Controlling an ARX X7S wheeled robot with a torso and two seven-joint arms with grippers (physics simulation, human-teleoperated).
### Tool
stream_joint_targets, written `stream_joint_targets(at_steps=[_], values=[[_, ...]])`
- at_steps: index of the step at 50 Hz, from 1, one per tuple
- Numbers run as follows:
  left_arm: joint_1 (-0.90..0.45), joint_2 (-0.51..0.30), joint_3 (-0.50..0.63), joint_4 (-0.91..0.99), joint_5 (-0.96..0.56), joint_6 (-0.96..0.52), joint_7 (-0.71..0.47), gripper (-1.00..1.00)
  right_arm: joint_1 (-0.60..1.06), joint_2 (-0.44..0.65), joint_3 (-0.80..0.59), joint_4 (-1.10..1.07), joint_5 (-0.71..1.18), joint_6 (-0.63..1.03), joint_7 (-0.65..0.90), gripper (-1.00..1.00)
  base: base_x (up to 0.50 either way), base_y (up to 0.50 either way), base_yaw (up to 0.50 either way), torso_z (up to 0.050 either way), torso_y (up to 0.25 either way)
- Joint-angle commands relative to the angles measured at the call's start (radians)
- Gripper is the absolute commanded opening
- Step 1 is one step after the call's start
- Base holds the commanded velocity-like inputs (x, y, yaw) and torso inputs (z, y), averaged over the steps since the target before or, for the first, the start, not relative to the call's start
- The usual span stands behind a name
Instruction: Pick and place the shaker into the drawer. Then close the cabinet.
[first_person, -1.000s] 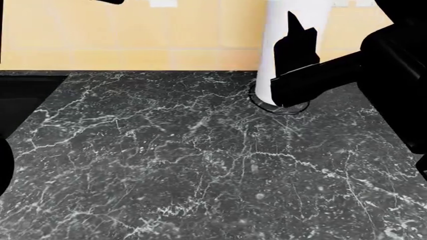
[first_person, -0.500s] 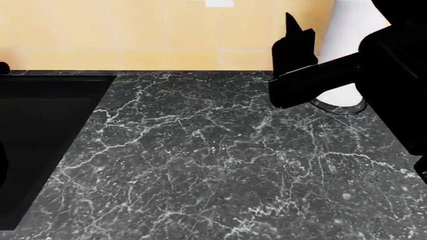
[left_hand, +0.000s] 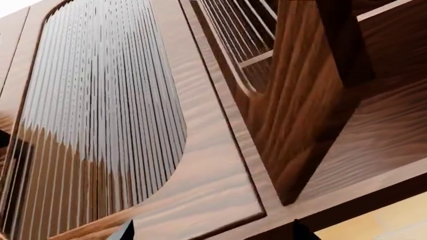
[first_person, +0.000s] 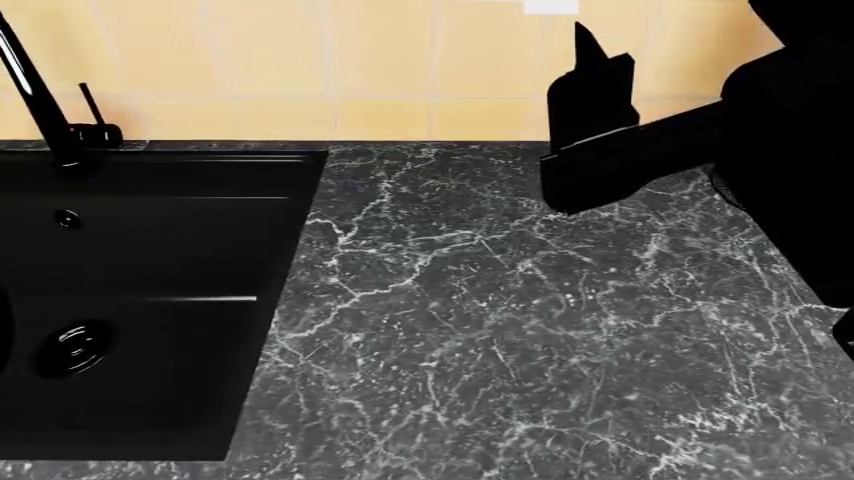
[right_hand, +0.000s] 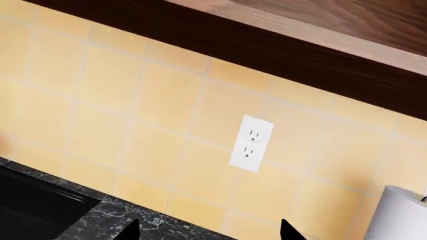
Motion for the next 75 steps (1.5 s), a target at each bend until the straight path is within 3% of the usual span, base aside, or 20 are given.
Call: stream_joint_targets(at_steps=[1, 75], values=[[0.003, 0.001, -0.002, -0.001, 0.001, 0.0, 0.002, 1.0, -0.012, 0.004, -0.003, -0.003, -0.011, -0.006, -0.009, 1.0, 0.0, 0.5, 0.0, 0.0, 0.0], [-0.014, -0.013, -0.042, 0.002, -0.039, -0.011, -0.015, 1.0, 0.001, 0.03, 0.007, -0.015, 0.002, -0.05, -0.026, 1.0, 0.04, 0.02, 0.0, 0.0, 0.0]])
